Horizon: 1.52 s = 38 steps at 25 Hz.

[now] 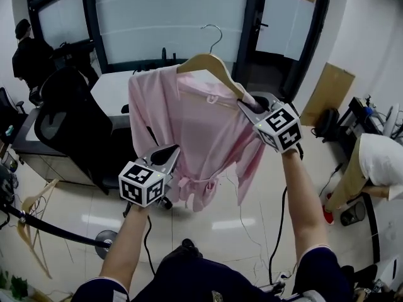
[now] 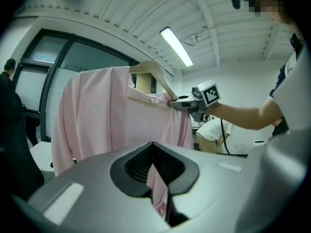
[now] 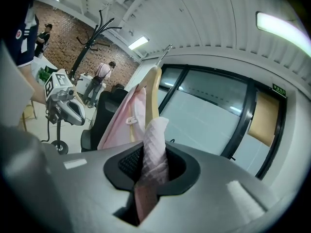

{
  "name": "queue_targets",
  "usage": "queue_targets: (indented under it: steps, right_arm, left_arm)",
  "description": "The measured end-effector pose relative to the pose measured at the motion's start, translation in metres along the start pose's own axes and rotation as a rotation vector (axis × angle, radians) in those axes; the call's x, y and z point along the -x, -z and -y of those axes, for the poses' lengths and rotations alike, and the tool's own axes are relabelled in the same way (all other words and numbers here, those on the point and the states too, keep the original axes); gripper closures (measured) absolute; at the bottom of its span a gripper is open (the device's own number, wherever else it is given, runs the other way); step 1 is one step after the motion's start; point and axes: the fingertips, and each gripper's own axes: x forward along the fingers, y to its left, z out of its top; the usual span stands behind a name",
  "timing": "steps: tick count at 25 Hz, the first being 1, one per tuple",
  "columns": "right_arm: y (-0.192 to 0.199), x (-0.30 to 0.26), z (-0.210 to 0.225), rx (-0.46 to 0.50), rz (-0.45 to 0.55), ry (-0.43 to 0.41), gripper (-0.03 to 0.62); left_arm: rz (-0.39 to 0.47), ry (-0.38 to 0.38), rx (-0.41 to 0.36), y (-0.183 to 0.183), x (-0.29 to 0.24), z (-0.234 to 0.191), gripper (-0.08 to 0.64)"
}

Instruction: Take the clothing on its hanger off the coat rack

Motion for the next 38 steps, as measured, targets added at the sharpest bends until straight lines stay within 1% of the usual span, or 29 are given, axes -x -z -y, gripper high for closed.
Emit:
queue_targets:
  steps: [5,8,10,14,16,20,24,26,29,32,34,38]
  right_arm:
    - [-0.006,-0.049,0.032,0.006,0.031,-0.03,0.532]
    - [-0.014,-0.083,0.043,0.023,0.05,-0.059,0.532]
    - [-0.016,-0.102,0.052,0.04,0.063,-0.079,0.532]
    - [-0.021,-0.146,0.064,0.061,0.11,-0.137,0.532]
    - [-0.032,-0.179,0.064,0.071,0.143,-0.189,0.532]
    - [-0.061,-0.249,0.056,0.114,0.224,-0.319,0.532]
    - [-0.077,-0.298,0.048,0.164,0.282,-0.453,0.532]
    - [-0.088,-0.321,0.036,0.185,0.313,-0.527,0.532]
    - [-0.105,-0.352,0.012,0.22,0.356,-0.623,0.532]
    - [-0.121,-0.374,-0.023,0.258,0.393,-0.714,0.532]
    - [-0.129,-0.384,-0.046,0.278,0.416,-0.774,0.532]
    - [-0.136,-0.394,-0.083,0.3,0.437,-0.858,0.532]
  left_arm:
    - [0.009,-0.05,-0.003,-0.018,-0.028,-0.045,0.548]
    - [0.017,-0.094,0.008,-0.023,-0.035,-0.074,0.548]
    - [0.021,-0.12,0.008,-0.024,-0.042,-0.086,0.548]
    - [0.025,-0.205,0.02,-0.021,-0.051,-0.116,0.548]
    - [0.024,-0.267,0.031,-0.02,-0.049,-0.139,0.548]
    - [0.039,-0.415,0.048,-0.023,-0.045,-0.186,0.548]
    - [0.063,-0.542,0.061,-0.031,-0.053,-0.208,0.548]
    - [0.074,-0.626,0.07,-0.034,-0.045,-0.217,0.548]
    - [0.084,-0.744,0.083,-0.035,-0.028,-0.224,0.548]
    - [0.091,-0.868,0.103,-0.029,0.001,-0.224,0.548]
    - [0.089,-0.952,0.12,-0.023,0.018,-0.219,0.548]
    - [0.079,-1.076,0.15,-0.014,0.046,-0.202,0.548]
